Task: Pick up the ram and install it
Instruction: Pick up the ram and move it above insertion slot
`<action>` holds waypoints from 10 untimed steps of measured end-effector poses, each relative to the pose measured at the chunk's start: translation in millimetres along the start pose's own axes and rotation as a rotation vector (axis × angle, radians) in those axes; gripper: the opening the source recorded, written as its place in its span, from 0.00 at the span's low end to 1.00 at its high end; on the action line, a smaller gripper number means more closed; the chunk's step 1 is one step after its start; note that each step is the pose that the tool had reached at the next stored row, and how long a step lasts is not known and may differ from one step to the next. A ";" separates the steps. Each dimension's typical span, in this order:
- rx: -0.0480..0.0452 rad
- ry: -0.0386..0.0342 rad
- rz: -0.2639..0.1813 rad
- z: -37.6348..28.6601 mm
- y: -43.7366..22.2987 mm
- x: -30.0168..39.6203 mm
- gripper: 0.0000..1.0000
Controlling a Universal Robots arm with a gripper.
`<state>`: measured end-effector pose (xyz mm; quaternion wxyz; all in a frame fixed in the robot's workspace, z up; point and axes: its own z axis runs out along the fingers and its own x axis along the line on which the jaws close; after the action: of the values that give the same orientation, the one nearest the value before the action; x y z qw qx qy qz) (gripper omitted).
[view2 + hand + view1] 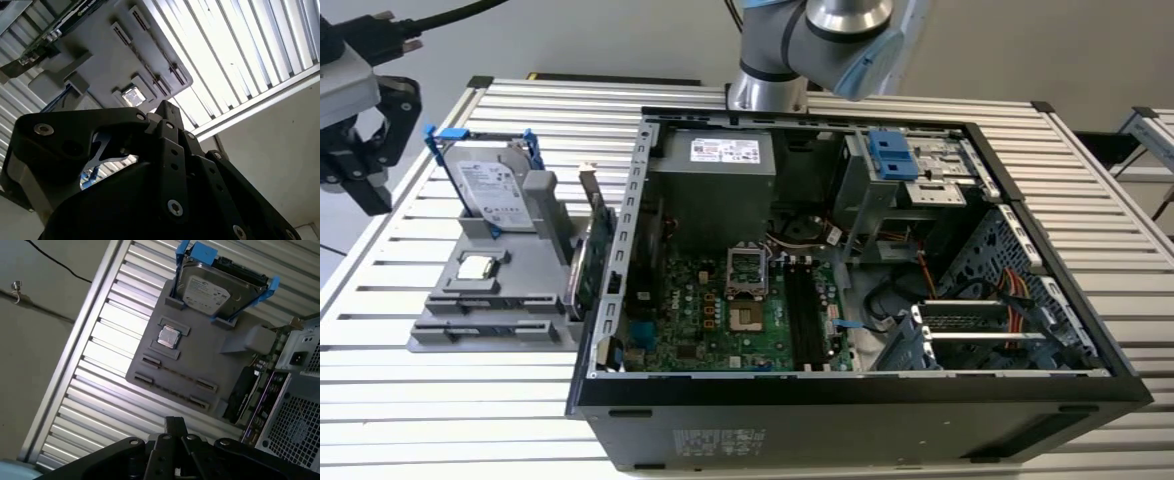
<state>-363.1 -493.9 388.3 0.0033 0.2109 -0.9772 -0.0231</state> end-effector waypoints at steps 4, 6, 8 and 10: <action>-0.0001 0.0025 -0.054 0.0 0.0 0.0 0.00; -0.0002 0.0037 -0.080 0.0 0.0 0.0 0.00; -0.0003 0.0049 -0.106 0.0 0.0 0.0 0.00; -0.0004 0.0061 -0.131 0.0 0.0 0.0 0.00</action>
<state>-363.1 -493.9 388.3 0.0049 0.2747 -0.9613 -0.0229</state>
